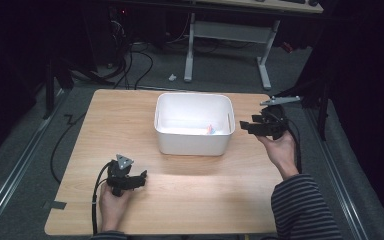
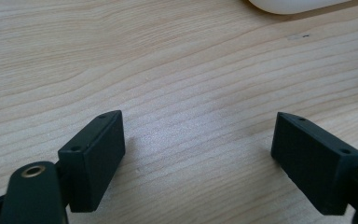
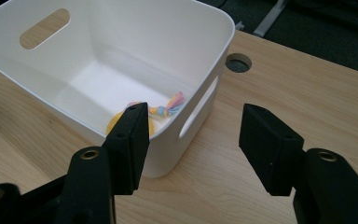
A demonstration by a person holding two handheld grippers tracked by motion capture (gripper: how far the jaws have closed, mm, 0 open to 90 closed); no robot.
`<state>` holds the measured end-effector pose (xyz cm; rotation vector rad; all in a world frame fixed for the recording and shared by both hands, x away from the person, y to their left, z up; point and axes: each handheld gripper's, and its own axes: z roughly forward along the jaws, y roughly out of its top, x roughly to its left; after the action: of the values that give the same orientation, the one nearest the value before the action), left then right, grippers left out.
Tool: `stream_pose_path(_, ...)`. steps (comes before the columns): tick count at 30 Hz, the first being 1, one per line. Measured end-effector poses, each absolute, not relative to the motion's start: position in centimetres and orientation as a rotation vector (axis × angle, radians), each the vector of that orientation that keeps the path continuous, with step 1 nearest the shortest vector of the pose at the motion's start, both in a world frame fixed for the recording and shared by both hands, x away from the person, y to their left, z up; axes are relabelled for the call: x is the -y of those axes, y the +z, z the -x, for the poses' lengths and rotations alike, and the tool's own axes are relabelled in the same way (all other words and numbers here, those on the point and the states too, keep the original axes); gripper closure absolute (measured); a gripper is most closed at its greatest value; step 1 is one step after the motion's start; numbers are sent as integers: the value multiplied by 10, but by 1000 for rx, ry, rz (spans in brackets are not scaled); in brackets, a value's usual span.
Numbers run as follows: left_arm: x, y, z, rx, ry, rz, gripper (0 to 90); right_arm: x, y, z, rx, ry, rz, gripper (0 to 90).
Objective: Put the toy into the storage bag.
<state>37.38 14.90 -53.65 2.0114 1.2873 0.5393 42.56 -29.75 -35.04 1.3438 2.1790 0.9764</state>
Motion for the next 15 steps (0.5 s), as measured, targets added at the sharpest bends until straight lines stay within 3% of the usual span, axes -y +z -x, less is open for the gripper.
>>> stream_pose_path(15, -149, -537, -374, -1288, 539, -2010, 178, 330, -348, -394, -2078, 994, -1365, 433)
